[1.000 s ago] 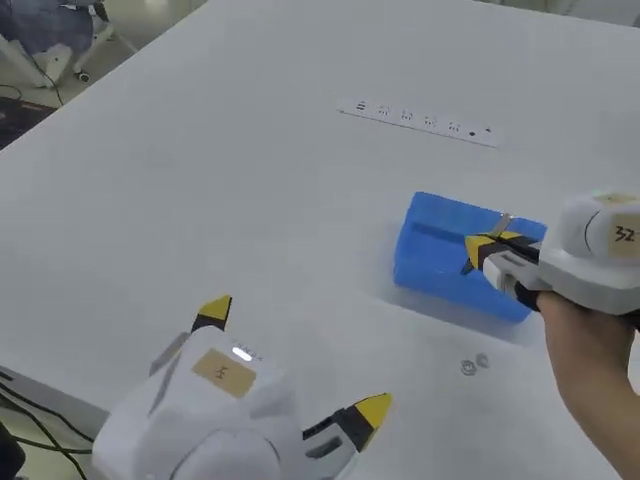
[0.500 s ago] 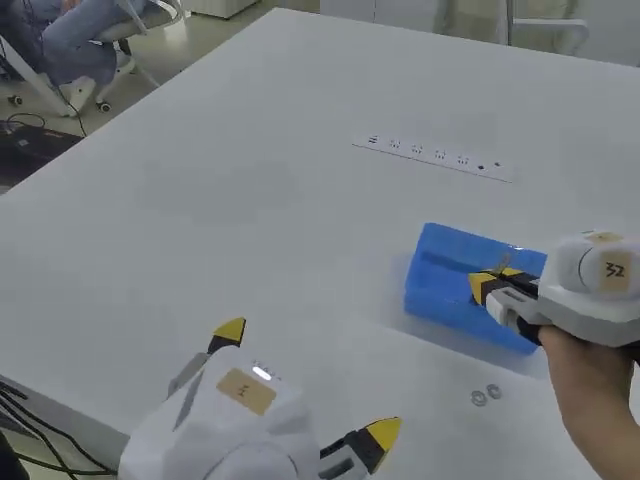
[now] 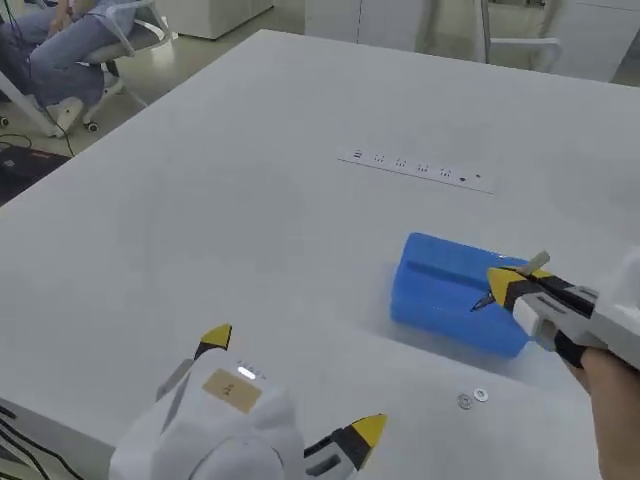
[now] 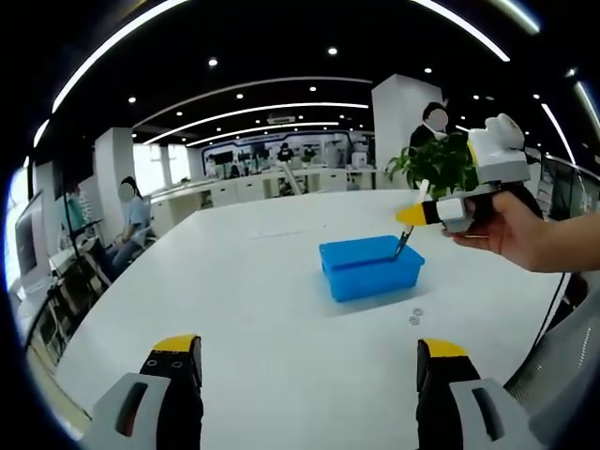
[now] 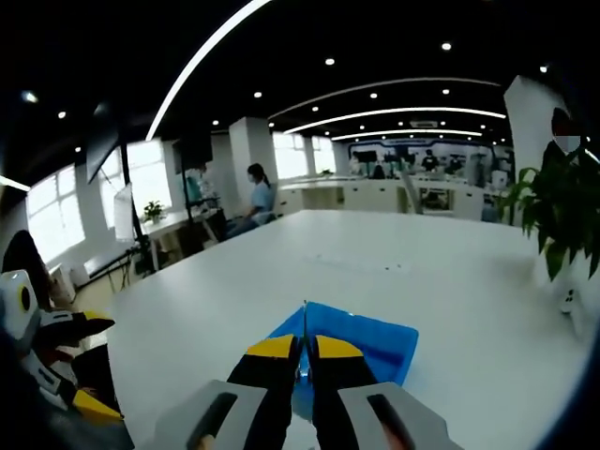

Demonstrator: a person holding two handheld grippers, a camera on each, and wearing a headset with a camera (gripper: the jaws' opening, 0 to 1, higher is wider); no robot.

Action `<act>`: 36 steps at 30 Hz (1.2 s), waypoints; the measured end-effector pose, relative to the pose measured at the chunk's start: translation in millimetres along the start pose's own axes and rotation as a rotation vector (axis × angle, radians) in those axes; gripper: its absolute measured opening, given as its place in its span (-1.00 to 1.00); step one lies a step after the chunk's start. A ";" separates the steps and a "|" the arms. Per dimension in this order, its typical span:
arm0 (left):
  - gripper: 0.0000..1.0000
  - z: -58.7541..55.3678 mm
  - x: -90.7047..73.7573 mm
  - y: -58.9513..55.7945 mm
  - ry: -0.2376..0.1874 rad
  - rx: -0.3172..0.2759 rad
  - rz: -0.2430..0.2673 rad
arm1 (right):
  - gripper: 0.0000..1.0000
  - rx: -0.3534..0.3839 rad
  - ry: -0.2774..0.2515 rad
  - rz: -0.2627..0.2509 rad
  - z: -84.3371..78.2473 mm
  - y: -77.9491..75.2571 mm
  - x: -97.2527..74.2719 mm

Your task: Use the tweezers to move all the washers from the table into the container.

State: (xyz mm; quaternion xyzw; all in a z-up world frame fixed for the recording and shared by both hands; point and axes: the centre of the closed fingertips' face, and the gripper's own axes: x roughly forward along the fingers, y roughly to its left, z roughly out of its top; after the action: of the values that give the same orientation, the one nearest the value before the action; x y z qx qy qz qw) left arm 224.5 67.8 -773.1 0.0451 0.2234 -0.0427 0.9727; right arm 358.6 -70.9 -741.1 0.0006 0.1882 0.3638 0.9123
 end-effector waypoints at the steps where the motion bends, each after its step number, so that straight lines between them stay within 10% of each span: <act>1: 0.95 -0.3 -0.1 0.2 0.002 0.002 0.002 | -0.95 0.006 0.005 0.003 -4.4 1.9 -3.4; 18: 0.94 -0.4 -0.5 3.3 0.009 0.007 0.021 | -0.95 -0.016 0.168 0.030 -75.3 2.6 -0.2; 36: 0.93 -1.1 0.5 4.7 0.011 0.006 0.026 | -0.95 -0.029 0.176 0.026 -86.6 4.7 -2.7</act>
State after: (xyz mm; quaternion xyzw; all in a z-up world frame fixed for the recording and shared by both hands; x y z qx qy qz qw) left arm 224.9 72.5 -774.0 0.0510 0.2282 -0.0305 0.9718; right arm 323.9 -81.0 -819.9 -0.0423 0.2623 0.3767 0.8874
